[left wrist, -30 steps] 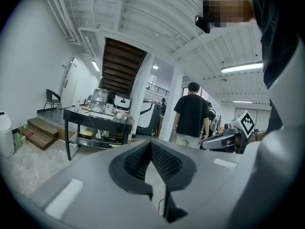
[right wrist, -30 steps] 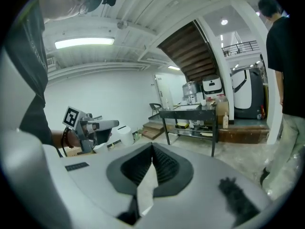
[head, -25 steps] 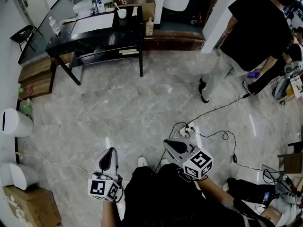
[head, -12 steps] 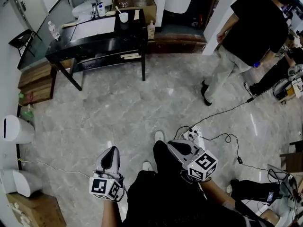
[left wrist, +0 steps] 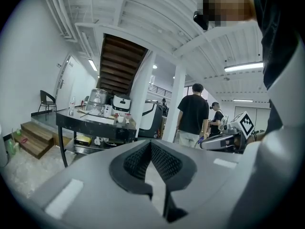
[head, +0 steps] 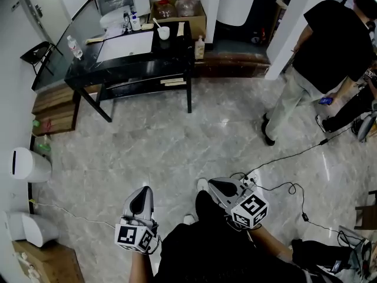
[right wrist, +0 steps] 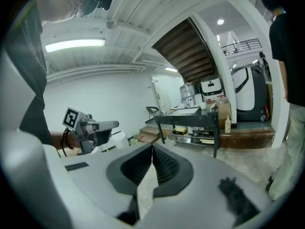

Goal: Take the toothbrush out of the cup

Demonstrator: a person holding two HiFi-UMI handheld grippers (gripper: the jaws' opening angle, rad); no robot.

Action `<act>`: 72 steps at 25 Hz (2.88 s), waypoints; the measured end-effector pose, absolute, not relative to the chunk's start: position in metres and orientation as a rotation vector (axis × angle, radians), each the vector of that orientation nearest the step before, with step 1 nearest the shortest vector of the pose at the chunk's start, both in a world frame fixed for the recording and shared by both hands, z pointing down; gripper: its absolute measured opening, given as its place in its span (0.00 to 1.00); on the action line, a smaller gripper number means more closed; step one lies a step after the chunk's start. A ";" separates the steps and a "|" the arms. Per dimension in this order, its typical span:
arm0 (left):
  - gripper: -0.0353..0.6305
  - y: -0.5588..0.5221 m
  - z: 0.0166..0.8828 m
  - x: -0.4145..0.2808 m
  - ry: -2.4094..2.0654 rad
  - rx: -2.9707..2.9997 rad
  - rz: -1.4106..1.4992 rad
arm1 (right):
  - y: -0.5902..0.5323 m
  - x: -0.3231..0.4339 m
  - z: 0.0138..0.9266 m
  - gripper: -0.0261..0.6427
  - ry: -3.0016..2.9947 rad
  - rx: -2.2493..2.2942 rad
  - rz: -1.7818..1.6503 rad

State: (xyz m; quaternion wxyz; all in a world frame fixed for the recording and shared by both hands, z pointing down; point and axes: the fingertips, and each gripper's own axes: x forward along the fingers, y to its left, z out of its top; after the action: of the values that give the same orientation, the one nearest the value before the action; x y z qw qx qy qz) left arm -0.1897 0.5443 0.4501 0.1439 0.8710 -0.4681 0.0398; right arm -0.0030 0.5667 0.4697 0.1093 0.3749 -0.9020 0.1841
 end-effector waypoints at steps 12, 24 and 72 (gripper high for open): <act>0.07 0.456 0.441 -0.145 -1.392 2.436 0.097 | 0.476 0.048 0.462 0.06 -2.693 1.028 0.576; 0.07 0.397 0.424 -0.094 -1.421 2.460 0.149 | 0.417 0.103 0.476 0.06 -2.695 0.975 0.614; 0.06 0.183 0.443 -0.140 -1.319 2.483 0.057 | 0.205 0.032 0.448 0.06 -2.745 0.989 0.684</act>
State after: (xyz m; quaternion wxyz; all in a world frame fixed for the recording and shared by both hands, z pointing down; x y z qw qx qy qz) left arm -0.1405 0.1828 0.4428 0.1641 0.8710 -0.4626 0.0201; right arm 0.0318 0.2045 0.4478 0.0723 0.3290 -0.9136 0.2277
